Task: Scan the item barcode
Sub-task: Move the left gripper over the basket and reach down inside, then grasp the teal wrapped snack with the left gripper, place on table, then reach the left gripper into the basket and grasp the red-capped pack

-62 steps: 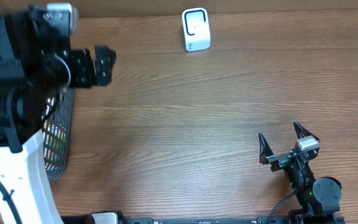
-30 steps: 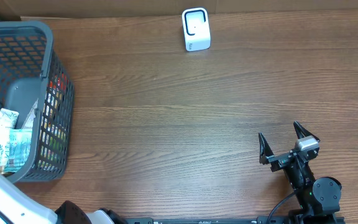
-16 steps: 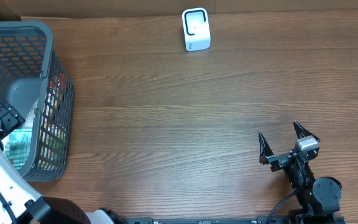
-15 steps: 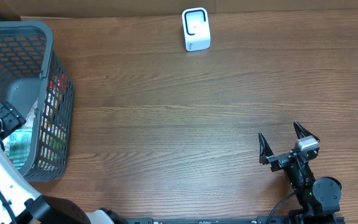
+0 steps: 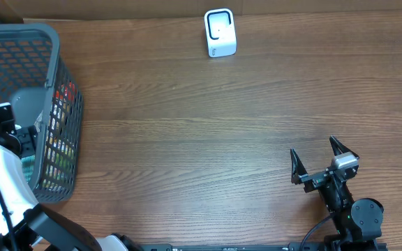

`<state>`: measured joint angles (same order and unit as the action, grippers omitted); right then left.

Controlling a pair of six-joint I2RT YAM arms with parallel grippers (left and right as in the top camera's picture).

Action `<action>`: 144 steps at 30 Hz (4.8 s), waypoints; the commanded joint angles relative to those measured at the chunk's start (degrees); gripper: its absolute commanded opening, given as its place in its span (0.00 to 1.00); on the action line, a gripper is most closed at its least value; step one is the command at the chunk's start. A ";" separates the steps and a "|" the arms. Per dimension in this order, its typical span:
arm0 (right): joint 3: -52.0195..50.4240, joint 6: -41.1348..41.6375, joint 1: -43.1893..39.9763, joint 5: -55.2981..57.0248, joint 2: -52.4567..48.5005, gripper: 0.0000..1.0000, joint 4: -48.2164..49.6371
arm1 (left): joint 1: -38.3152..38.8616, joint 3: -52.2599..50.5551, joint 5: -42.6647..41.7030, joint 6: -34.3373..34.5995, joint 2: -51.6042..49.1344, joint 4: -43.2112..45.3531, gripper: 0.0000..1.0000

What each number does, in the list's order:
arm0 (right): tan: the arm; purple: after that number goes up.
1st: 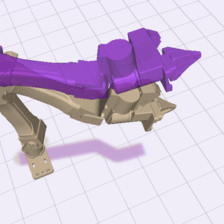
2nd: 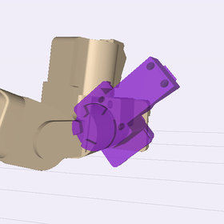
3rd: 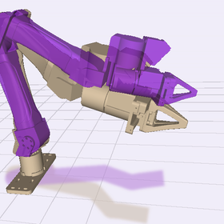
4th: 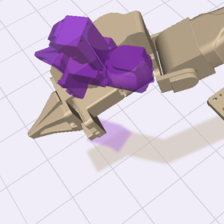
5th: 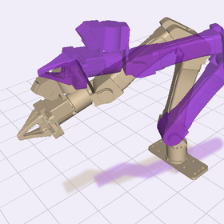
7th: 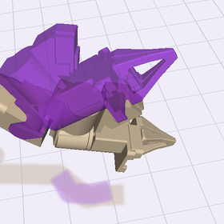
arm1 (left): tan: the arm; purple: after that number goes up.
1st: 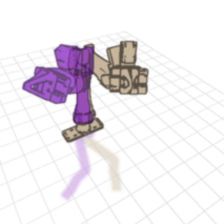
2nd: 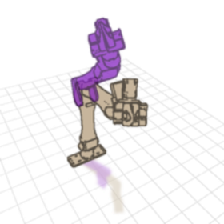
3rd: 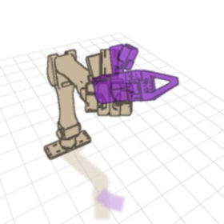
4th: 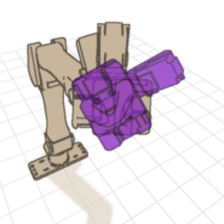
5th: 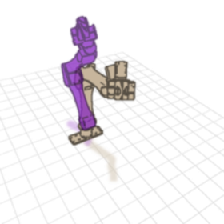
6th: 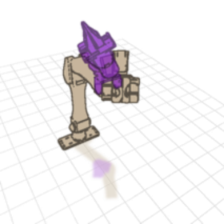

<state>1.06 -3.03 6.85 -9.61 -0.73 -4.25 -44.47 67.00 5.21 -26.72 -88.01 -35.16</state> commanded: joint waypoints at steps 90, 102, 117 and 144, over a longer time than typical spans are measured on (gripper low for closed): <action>-0.61 -0.02 0.26 0.59 0.57 1.00 0.28 | 62.14 21.07 -13.03 55.76 -28.37 -15.34 0.22; -0.61 -0.02 0.26 0.59 0.57 1.00 0.28 | 61.22 36.74 -12.46 51.08 -22.91 -29.24 0.58; -0.61 -0.02 0.26 0.59 0.57 1.00 0.28 | 35.43 57.13 -7.72 41.05 -6.45 -55.17 0.61; -0.61 -0.02 0.26 0.59 0.57 1.00 0.28 | 9.77 56.83 -7.85 15.93 -23.91 -39.47 0.56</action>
<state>1.06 -2.98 6.85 -9.58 -0.73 -4.25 -34.54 124.01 -1.50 -3.77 -108.38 -74.30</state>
